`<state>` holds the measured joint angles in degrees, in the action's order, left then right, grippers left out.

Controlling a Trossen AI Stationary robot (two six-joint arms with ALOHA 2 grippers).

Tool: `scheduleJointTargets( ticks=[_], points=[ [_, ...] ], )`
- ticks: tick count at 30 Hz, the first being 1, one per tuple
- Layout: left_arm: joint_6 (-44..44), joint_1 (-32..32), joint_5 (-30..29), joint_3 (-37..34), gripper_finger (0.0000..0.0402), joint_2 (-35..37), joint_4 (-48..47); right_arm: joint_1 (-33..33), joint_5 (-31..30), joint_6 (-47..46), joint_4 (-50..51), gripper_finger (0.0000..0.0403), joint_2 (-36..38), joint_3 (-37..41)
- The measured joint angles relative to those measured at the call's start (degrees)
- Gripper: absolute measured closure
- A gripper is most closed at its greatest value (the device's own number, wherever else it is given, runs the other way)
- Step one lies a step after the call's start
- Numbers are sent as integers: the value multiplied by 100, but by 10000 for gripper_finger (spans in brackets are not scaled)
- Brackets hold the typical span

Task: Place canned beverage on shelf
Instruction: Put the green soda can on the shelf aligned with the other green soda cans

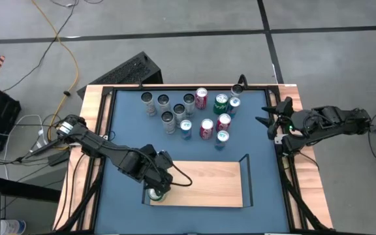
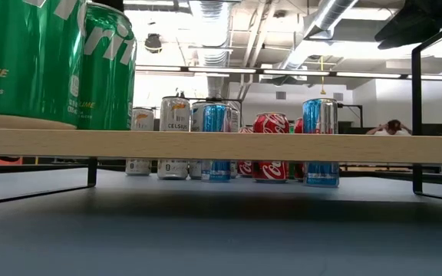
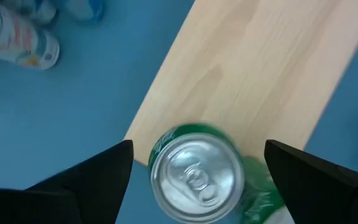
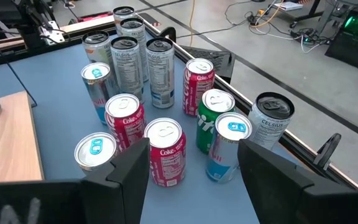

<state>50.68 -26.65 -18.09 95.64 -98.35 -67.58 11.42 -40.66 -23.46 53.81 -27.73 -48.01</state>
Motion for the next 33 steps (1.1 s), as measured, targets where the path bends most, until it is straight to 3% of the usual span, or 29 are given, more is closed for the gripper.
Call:
scheduleJointTargets(
  ticks=[9,14,21,25,29,33],
  points=[
    [-575,382,-692,293,76,4,127,0,1,1,19,157,-2,0],
    [-2100,1271,-529,293,101,-16,928,0,2,-2,19,157,-2,0],
    [-4143,2615,-454,292,104,-20,2527,0,-11,-50,19,157,-2,0],
    [-5139,3405,72,293,104,-112,3882,0,-128,-338,19,157,-2,0],
    [-5582,4014,739,302,104,-305,4851,-2,-132,-552,44,157,-2,0],
    [-5991,4404,1116,479,104,-562,5289,-4,-166,-744,102,157,-5,-2]
  ],
)
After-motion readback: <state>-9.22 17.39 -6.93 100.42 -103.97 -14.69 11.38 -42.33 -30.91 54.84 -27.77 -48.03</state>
